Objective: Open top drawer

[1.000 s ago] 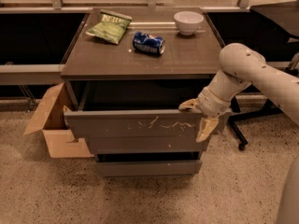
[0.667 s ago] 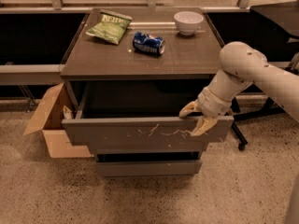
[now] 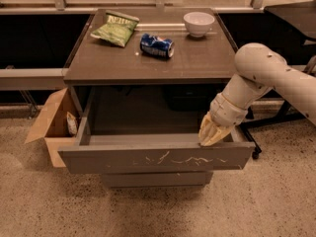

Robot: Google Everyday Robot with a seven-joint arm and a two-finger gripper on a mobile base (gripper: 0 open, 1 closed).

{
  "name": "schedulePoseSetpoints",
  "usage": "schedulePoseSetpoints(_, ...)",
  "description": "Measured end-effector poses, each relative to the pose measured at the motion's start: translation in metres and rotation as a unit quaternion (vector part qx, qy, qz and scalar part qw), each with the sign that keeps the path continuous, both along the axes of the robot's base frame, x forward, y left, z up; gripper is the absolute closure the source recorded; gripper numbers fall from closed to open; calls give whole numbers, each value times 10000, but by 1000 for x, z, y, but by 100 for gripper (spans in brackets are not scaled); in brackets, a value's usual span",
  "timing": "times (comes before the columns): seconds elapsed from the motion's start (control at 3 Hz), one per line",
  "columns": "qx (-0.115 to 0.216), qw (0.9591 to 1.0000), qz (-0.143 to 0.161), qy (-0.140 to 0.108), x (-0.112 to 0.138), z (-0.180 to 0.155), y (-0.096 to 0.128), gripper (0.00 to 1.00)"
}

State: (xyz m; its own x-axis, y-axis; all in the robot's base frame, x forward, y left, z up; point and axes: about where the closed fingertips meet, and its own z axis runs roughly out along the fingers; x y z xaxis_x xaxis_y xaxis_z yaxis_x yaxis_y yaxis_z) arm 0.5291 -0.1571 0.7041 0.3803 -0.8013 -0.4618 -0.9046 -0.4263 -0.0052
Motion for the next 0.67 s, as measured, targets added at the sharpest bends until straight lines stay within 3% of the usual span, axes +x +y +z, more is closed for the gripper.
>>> schedulePoseSetpoints(0.67,0,10000,0,0,0,0,0,59)
